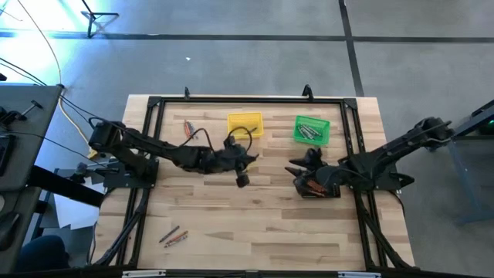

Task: Sort crayons
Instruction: Put the blue crayon into the yellow basket

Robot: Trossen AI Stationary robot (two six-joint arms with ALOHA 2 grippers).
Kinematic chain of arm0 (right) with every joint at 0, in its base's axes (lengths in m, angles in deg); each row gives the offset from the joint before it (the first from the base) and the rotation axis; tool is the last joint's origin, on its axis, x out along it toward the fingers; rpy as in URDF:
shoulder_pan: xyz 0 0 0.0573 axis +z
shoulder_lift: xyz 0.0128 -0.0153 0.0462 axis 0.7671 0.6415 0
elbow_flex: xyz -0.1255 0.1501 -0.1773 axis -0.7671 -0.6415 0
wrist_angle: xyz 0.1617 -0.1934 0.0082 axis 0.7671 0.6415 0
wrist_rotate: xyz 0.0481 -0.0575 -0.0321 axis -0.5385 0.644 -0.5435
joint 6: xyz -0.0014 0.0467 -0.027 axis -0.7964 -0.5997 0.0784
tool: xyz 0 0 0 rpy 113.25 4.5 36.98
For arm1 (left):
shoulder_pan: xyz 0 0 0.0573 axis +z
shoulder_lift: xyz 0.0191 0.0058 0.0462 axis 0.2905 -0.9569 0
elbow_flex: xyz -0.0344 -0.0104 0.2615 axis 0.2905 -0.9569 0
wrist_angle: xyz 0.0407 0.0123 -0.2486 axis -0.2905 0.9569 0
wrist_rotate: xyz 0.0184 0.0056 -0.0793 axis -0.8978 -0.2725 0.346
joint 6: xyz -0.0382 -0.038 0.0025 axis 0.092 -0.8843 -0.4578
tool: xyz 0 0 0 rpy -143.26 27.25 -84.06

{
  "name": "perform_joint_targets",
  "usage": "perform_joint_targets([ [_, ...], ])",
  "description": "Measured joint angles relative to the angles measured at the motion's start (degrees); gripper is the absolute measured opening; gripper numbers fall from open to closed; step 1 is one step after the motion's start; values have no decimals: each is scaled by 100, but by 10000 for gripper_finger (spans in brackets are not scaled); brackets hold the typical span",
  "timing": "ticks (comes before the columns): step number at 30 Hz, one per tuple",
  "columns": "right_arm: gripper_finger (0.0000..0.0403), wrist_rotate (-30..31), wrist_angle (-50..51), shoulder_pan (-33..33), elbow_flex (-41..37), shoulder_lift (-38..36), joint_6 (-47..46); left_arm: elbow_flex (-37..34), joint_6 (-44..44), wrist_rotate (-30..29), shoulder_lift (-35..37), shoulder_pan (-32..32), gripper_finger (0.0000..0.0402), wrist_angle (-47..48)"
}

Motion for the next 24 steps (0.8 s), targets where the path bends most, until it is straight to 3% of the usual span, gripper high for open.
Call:
perform_joint_targets([
  [8, 144, -972, -1800, -970, -81, 693, 1442, 0, 408, -396, 3, 842, 0, -247],
  [14, 144, -1180, -1908, -1215, -86, 1021, 1664, 0, -145, -405, 5, 1572, 0, -283],
  [21, 144, -1196, -2069, -1065, -86, 1057, 1639, 0, -622, -364, -25, 2254, 0, -343],
  [24, 144, -1195, -2200, -1033, -86, 1057, 1553, 2, -665, -46, -213, 2508, 0, -380],
])
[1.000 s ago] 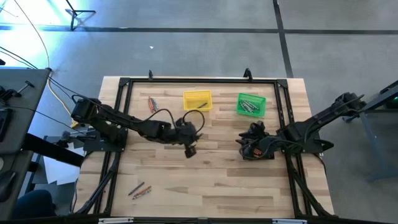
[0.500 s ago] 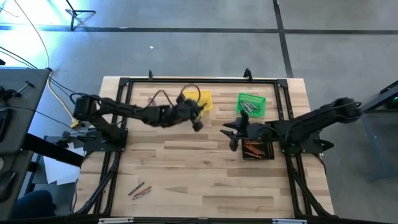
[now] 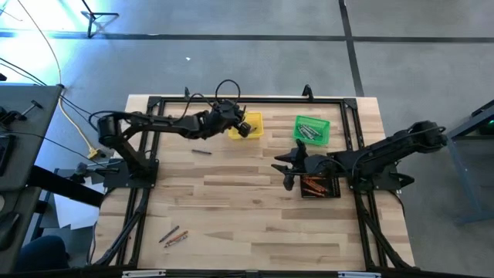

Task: Sort crayons
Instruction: Put the blue crayon into the yellow basket

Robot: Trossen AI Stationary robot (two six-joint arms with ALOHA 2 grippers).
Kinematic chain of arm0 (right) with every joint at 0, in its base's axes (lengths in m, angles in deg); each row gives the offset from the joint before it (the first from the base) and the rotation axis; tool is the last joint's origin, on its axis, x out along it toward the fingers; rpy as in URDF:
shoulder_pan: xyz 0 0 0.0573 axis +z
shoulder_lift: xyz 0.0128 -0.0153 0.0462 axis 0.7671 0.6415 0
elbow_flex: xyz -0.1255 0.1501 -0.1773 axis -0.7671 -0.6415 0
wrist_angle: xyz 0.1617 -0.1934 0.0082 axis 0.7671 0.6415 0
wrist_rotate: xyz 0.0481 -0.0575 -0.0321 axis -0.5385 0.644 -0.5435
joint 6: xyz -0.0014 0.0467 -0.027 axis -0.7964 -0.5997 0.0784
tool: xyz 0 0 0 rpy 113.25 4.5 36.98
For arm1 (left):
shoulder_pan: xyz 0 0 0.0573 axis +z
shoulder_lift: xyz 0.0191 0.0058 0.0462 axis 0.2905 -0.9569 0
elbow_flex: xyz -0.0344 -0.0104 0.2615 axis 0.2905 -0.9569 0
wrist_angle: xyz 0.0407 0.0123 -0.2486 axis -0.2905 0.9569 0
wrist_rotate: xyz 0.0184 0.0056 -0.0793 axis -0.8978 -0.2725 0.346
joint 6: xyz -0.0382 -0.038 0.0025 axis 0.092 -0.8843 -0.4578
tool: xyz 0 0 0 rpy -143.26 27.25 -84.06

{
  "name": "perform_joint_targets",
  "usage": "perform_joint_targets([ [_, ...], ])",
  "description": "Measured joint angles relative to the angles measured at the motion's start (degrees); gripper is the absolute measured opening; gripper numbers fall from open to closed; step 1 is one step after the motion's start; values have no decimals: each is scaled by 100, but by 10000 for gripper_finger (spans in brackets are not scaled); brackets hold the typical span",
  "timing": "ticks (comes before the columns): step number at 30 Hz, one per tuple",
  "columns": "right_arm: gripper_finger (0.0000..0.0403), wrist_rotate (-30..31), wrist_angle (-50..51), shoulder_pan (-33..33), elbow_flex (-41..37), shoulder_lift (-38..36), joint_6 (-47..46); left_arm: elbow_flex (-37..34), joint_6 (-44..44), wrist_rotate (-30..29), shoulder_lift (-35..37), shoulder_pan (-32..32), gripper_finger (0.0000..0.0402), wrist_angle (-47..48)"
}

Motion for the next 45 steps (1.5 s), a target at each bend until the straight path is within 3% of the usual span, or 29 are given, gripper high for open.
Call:
perform_joint_targets([
  [3, 144, 0, -194, -6, 0, 0, -37, 0, -128, 470, -355, 211, 0, -316],
  [13, 144, 7, -523, -37, 0, 0, 57, 0, -577, 1145, -1471, 517, 0, -1636],
  [22, 144, -26, -244, -39, 0, 0, 144, 0, -14, 1197, -1435, 398, 12, -1703],
  [28, 144, -26, -81, -39, 0, -2, 141, 4, 663, 2049, -1379, 329, 49, -1669],
  [35, 144, -37, 0, -39, 0, -2, 124, 3, 894, 2065, -1187, 437, 95, -1540],
  [39, 144, -50, 60, -39, 0, -2, 103, 2, 1196, 2056, -502, 506, 103, -451],
  [45, 144, -70, 246, -63, 2, -2, 118, 5, 750, 2290, 1196, 113, 96, 2789],
])
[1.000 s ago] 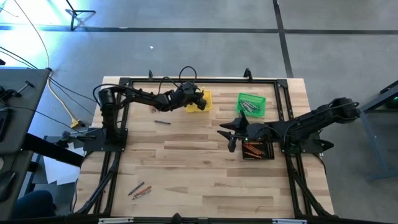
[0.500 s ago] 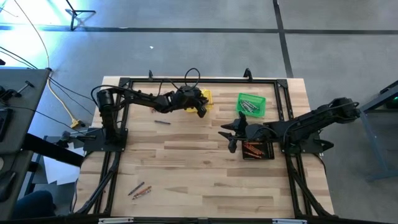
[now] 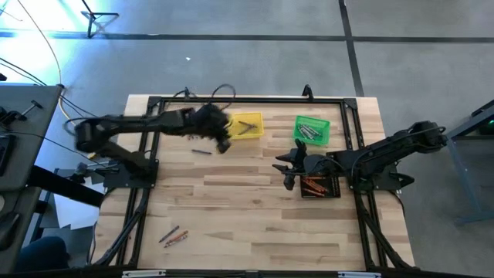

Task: Sort crayons
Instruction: Put the blue crayon into the yellow basket

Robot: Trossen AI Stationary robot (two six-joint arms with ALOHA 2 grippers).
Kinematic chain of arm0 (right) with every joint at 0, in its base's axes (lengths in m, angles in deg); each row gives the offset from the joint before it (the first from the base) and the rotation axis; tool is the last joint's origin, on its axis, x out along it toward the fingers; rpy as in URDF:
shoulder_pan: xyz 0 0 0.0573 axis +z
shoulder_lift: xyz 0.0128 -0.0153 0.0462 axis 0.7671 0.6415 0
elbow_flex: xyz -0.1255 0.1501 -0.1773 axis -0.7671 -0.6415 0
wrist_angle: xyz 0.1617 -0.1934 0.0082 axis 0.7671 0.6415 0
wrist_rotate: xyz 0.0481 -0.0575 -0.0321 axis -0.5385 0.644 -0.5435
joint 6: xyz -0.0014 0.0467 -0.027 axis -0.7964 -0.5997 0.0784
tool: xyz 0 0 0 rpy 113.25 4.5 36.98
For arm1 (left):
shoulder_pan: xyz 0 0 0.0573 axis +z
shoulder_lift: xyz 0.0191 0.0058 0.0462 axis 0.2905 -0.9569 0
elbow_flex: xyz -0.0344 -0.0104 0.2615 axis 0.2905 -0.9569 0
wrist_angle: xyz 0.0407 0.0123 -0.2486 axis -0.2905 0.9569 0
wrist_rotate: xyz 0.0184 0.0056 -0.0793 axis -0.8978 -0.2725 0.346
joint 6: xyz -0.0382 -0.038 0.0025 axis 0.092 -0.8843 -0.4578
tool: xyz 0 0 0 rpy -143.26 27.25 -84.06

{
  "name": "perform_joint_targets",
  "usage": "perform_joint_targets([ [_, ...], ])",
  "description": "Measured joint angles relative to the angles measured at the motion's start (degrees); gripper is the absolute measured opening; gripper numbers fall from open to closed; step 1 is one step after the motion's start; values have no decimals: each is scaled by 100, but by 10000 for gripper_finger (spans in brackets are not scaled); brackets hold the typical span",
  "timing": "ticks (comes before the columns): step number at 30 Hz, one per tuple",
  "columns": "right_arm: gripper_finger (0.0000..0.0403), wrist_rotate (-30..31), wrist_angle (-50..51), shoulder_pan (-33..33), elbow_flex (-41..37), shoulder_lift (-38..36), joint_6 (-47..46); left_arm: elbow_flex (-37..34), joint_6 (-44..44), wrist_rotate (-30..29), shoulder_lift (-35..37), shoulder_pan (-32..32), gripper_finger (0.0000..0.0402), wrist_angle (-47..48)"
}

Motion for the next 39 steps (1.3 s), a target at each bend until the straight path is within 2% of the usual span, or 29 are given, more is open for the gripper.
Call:
perform_joint_targets([
  [4, 144, 0, 129, -114, 0, 0, -6, 0, -641, -115, 860, -634, 86, 1955],
  [7, 144, 2, 193, -222, 0, 0, -4, 0, -849, -447, 1108, -980, 81, 2731],
  [10, 144, 0, 184, -351, 0, -2, -5, 0, -749, -585, 995, -956, 79, 3141],
  [14, 144, 4, 184, -516, 0, -2, -16, 0, -340, -394, 410, -664, 83, 3612],
  [22, 144, -9, 178, -604, 0, -2, -122, 0, 773, -238, -636, -113, 99, 3714],
  [27, 144, -13, 178, -605, 0, -2, -115, 0, 1121, -236, -1129, 89, 102, 3714],
  [39, 144, -15, 168, -605, 0, -2, -48, -1, 1779, -243, -1629, 495, 102, 3242],
])
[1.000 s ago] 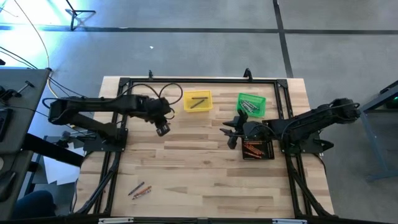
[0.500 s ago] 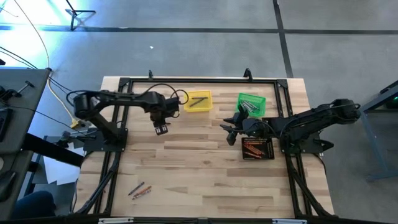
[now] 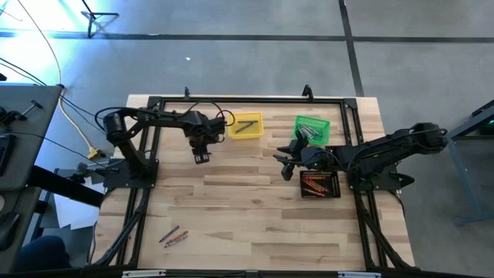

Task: Sort crayons
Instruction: Put the blue crayon into the yellow basket

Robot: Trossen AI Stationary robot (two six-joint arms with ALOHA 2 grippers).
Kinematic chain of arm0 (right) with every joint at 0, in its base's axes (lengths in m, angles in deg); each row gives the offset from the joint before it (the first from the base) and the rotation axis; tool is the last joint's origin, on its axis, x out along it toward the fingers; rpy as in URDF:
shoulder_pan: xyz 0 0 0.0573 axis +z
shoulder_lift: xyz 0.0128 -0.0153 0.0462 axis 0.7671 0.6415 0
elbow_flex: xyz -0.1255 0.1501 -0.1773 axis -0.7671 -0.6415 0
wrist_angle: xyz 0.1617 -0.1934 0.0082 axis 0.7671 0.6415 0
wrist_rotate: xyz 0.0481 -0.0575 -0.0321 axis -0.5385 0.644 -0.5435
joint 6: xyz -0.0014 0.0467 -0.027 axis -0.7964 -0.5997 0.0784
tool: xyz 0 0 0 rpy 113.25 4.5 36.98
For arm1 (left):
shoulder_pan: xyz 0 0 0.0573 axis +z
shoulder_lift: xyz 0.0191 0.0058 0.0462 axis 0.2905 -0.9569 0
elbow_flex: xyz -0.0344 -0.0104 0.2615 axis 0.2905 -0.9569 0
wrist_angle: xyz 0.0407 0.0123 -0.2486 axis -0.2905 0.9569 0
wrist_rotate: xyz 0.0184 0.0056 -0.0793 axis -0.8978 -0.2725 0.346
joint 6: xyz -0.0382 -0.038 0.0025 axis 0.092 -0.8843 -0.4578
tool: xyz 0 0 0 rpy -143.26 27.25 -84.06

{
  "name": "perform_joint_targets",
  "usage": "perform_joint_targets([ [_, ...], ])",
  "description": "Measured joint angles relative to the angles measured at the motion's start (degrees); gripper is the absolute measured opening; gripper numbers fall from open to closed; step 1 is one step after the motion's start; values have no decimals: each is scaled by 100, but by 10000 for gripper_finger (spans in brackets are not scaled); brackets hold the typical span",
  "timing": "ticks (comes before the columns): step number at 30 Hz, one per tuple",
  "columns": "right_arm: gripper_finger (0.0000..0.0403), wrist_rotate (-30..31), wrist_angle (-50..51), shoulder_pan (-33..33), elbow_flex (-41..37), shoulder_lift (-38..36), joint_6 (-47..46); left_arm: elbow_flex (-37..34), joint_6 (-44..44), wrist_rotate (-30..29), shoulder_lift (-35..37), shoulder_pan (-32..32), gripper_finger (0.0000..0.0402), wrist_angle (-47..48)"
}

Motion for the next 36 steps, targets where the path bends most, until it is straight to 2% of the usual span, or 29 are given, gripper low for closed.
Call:
perform_joint_targets([
  [13, 144, -1, -15, 0, 0, 0, 0, 49, 236, 298, -606, 232, 97, 121],
  [16, 144, 0, -15, 0, 0, 0, 0, 49, 49, 338, -607, 230, 77, 132],
  [21, 144, 0, -14, 0, 0, 0, 55, 16, -497, 577, -530, 234, 12, 176],
  [25, 144, -1, -12, 0, 0, 0, 63, 8, -923, 622, -467, 210, 8, 272],
  [30, 144, -1, -9, 0, 1, 0, 45, -53, -1472, 812, -197, 88, 3, 656],
  [36, 144, -1, -4, 0, 2, 0, 67, 87, -1898, 727, 640, -166, 1, 416],
])
